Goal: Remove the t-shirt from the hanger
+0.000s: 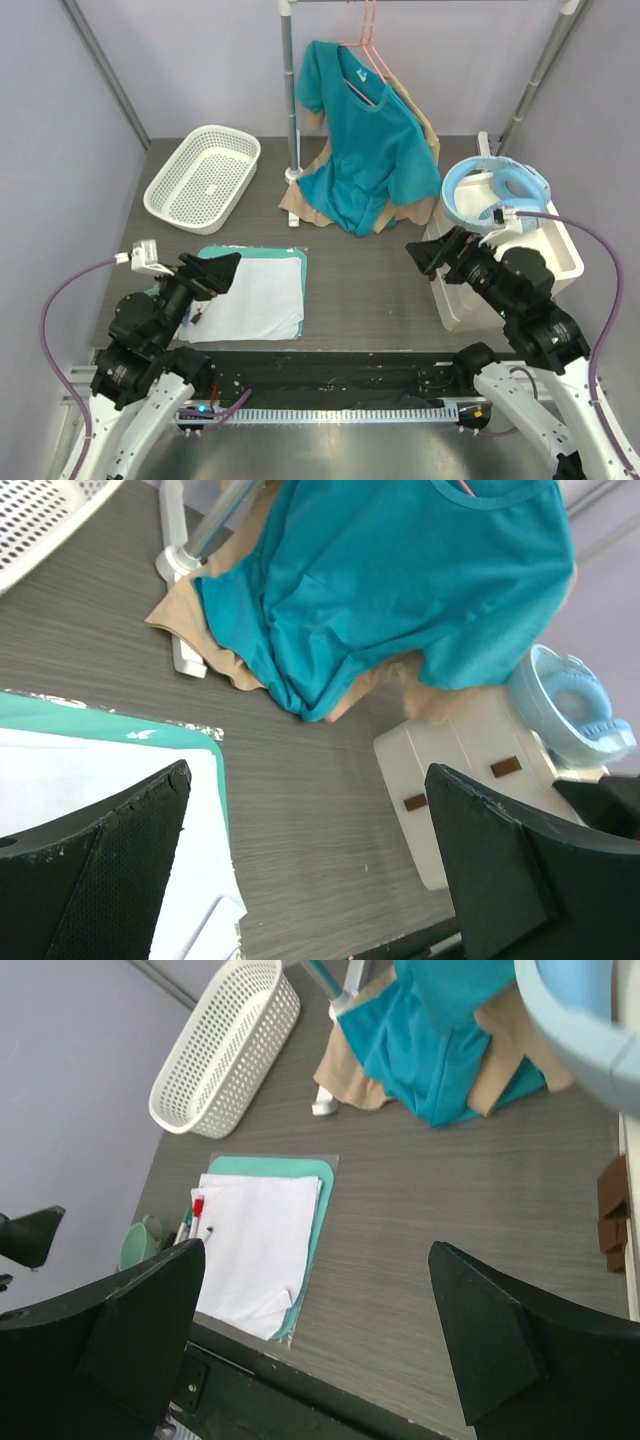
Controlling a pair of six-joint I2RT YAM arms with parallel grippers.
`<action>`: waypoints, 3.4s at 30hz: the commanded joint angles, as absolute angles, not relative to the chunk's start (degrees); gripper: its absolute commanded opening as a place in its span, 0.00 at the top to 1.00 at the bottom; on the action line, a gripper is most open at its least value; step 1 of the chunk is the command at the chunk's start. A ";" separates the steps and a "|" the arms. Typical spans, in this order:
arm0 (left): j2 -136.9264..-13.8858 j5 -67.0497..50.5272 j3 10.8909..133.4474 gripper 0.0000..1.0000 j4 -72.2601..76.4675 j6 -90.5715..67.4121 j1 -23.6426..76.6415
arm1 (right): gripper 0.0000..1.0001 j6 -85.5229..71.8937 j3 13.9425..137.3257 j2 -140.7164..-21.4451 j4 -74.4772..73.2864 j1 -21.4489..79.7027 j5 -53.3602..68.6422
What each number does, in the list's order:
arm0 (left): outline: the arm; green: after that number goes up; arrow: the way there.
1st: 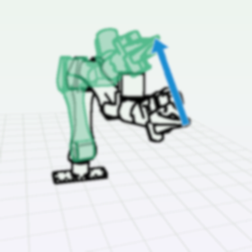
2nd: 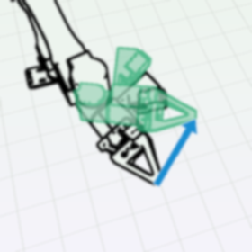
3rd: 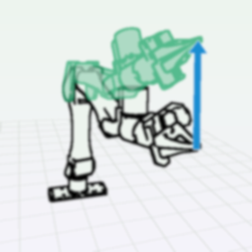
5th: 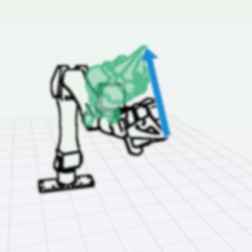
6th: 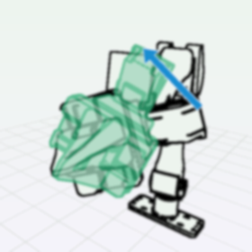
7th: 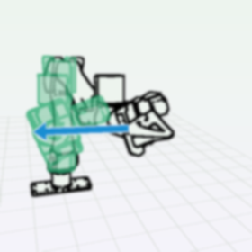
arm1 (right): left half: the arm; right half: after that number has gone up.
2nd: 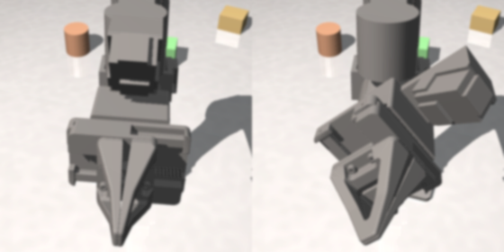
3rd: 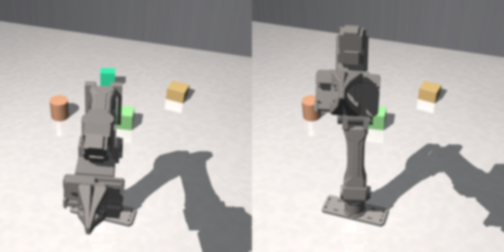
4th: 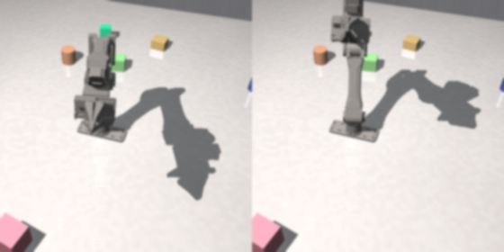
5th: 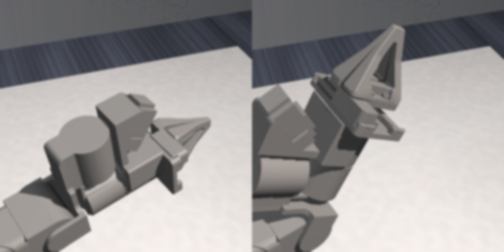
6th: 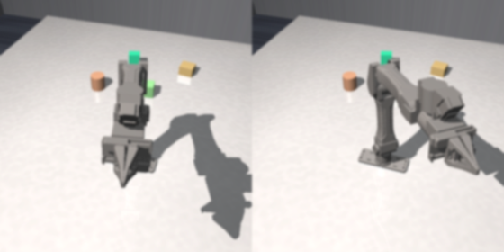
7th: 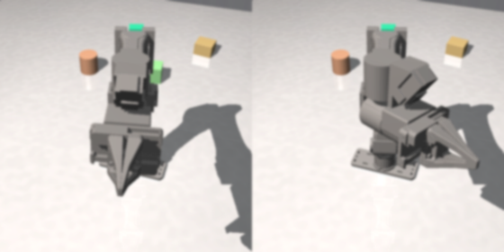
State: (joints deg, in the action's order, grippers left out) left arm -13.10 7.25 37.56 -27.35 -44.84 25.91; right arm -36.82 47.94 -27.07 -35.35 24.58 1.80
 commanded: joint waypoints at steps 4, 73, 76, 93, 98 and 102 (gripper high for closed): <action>-12.47 0.35 36.91 0.00 -24.17 -45.18 25.93 | 0.00 -27.87 63.18 -38.22 -35.68 24.43 0.26; -27.86 -17.23 42.89 0.04 -26.89 -49.57 25.84 | 0.61 6.42 114.44 -96.50 -27.87 23.99 -4.04; -27.51 -17.23 42.89 0.04 -27.77 -49.57 25.93 | 0.80 6.24 112.86 -97.03 -25.14 23.91 -5.35; -31.37 -22.59 44.21 0.04 -25.66 -47.19 25.93 | 0.99 -2.20 99.76 -87.28 -10.81 24.43 -1.67; -32.78 -25.13 42.63 0.07 -23.47 -49.13 25.93 | 0.99 -3.07 100.19 -86.66 -10.90 24.43 -3.60; -32.00 -25.23 41.75 0.07 -22.33 -50.10 25.93 | 0.99 -4.22 100.72 -84.56 -10.46 24.43 -4.31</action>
State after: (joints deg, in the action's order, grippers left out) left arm -32.86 -22.63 42.39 -26.33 -48.95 25.91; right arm -2.17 99.46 -89.27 -16.27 24.21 -3.46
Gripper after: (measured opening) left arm 0.931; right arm 0.062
